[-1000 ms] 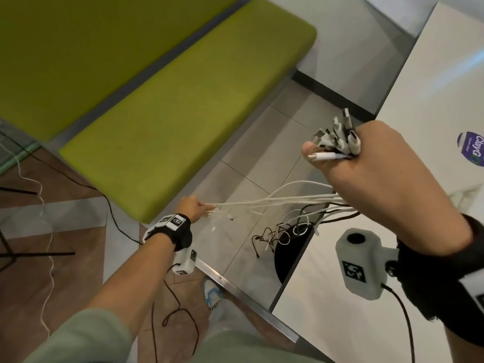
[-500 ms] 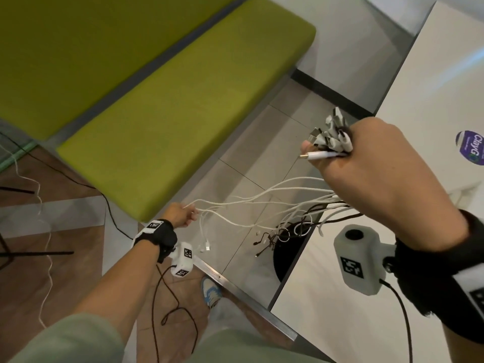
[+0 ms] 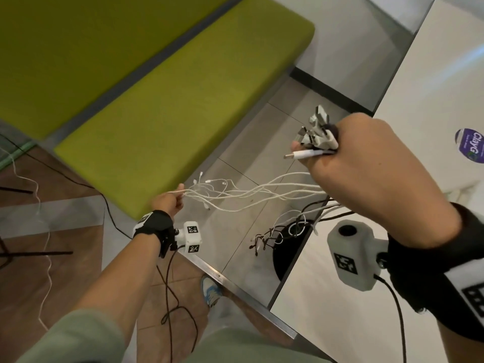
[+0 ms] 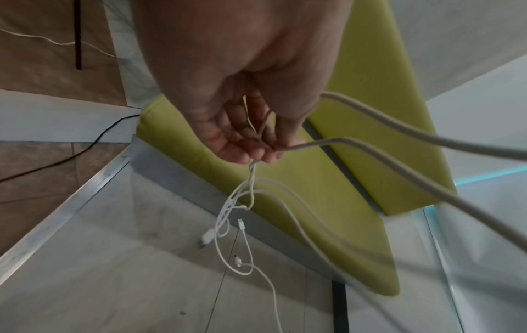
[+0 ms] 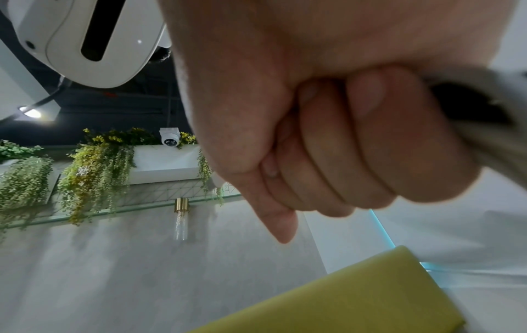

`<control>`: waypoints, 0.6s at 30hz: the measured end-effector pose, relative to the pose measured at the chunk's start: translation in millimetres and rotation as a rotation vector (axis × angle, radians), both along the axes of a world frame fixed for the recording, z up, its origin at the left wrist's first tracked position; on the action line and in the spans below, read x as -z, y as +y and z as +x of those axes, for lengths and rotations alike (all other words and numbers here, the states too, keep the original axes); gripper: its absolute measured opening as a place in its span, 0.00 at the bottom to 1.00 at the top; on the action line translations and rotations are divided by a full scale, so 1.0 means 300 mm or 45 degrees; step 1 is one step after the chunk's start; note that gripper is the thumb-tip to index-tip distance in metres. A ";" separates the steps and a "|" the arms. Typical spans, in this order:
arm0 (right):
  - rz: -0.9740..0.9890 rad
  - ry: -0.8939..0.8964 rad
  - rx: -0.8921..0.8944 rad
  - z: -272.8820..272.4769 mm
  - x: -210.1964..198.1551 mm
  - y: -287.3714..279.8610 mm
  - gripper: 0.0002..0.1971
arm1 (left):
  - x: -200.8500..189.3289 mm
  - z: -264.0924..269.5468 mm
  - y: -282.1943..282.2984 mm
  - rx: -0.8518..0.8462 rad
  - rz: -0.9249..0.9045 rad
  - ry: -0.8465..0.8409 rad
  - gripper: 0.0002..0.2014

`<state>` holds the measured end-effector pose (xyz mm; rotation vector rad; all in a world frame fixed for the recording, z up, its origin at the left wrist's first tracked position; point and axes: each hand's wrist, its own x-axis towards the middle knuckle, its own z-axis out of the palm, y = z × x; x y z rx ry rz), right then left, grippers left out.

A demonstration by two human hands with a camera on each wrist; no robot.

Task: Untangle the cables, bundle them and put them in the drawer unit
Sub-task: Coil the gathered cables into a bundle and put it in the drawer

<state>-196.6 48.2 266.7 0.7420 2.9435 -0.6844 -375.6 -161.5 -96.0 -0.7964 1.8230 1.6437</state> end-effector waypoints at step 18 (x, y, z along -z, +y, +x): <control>-0.013 0.049 0.073 0.002 -0.003 0.041 0.21 | 0.048 0.055 -0.072 0.575 -0.341 0.132 0.16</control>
